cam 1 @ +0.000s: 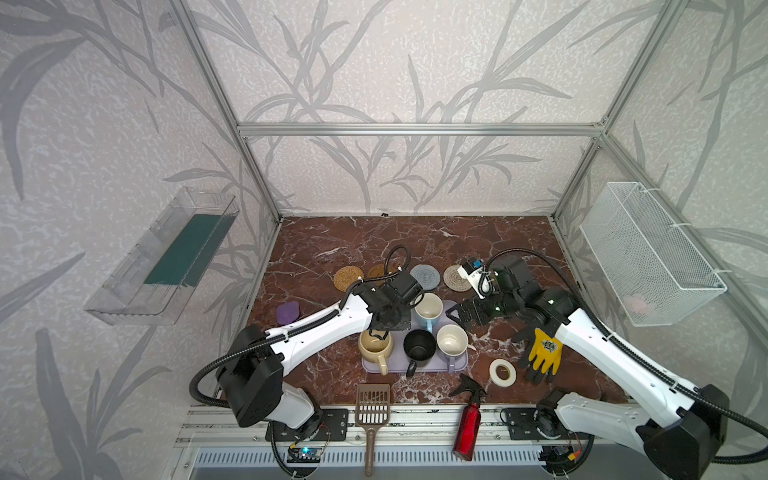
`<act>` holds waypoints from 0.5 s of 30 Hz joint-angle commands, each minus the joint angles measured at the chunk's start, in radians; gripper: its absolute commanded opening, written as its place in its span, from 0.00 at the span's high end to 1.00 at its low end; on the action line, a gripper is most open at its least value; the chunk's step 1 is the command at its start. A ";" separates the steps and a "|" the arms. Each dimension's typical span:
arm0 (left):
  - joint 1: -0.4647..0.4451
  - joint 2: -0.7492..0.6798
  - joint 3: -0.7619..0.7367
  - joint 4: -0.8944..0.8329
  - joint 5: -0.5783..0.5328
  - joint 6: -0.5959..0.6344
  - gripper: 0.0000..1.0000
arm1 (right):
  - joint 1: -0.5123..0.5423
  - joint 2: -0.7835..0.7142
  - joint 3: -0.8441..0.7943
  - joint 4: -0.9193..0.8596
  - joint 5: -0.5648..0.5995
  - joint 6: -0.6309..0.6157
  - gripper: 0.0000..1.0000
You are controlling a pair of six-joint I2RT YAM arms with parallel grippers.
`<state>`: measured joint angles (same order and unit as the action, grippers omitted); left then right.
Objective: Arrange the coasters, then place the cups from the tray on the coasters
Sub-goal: 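Close left gripper on the speckled mug's handle and lift it off the tray, then carry speckled mug with left gripper toward woven rattan coaster while right gripper advances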
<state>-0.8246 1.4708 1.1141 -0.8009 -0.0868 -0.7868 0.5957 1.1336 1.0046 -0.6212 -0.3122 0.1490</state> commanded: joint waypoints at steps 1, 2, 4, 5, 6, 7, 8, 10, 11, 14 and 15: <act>-0.002 -0.061 0.058 -0.028 -0.084 -0.015 1.00 | 0.013 -0.004 0.005 0.040 -0.037 0.010 0.00; -0.001 -0.067 0.058 -0.032 -0.089 -0.014 1.00 | 0.017 -0.002 0.007 0.046 -0.043 0.014 0.00; -0.002 -0.082 0.054 -0.029 -0.109 -0.010 1.00 | 0.027 0.004 0.012 0.055 -0.048 0.022 0.00; -0.001 -0.091 0.053 -0.028 -0.119 -0.005 1.00 | 0.037 0.010 0.019 0.057 -0.045 0.021 0.00; 0.000 -0.099 0.054 -0.026 -0.127 0.001 1.00 | 0.048 0.015 0.025 0.061 -0.034 0.020 0.00; 0.006 -0.105 0.060 -0.034 -0.134 0.008 1.00 | 0.062 0.018 0.031 0.064 -0.020 0.017 0.00; 0.011 -0.111 0.068 -0.043 -0.141 0.015 1.00 | 0.073 0.023 0.036 0.071 -0.010 0.016 0.00; 0.030 -0.121 0.078 -0.055 -0.142 0.033 1.00 | 0.090 0.032 0.047 0.087 -0.001 0.024 0.00; 0.043 -0.127 0.083 -0.061 -0.144 0.043 1.00 | 0.098 0.038 0.053 0.099 0.002 0.031 0.00; 0.074 -0.143 0.092 -0.075 -0.132 0.068 1.00 | 0.120 0.061 0.070 0.133 0.008 0.059 0.00; 0.085 -0.148 0.094 -0.081 -0.129 0.074 1.00 | 0.127 0.070 0.077 0.142 0.013 0.069 0.00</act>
<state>-0.7662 1.3746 1.1568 -0.8703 -0.1555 -0.7433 0.7052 1.1858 1.0382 -0.5362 -0.3164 0.1852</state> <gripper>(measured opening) 0.194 0.999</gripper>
